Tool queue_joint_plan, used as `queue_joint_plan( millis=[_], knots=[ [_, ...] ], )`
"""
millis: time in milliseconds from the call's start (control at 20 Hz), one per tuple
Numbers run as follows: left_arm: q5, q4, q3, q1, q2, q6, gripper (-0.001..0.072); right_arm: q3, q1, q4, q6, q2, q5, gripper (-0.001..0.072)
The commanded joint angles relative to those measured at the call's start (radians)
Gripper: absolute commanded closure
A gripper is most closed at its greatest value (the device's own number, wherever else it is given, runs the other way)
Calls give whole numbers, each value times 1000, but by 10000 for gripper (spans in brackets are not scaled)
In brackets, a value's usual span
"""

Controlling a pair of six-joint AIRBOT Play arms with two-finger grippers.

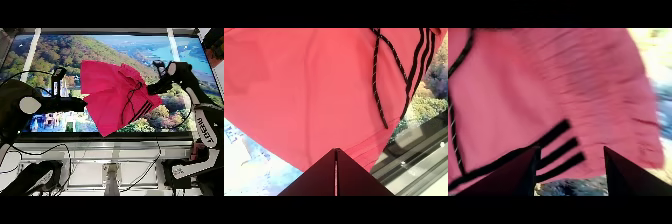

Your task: Fold the clothes and pants, and hang the long-sleeved shirts on hangers.

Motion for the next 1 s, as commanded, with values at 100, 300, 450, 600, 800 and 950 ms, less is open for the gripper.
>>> queue_joint_plan(
  millis=[100, 300, 450, 600, 800, 950],
  knots=[
    [0, 0, 0, 1, 1, 1, 697, -18, 99, -172, -100, -43, -50, 266],
    [0, 0, 0, 1, 1, 8, 697, -18, 117, -292, -100, -65, -49, 266],
    [0, 0, 0, 1, 1, 8, 697, -18, 117, -311, -100, -70, -51, 266],
    [0, 0, 0, 1, 1, 8, 697, -18, 117, -323, -100, -70, -45, 266],
    [0, 0, 0, 1, 1, 9, 697, -19, 117, -322, -100, -74, -26, 266],
    [0, 0, 0, 1, 1, 8, 697, -19, 117, -322, -89, -105, -12, 266]
  ],
)
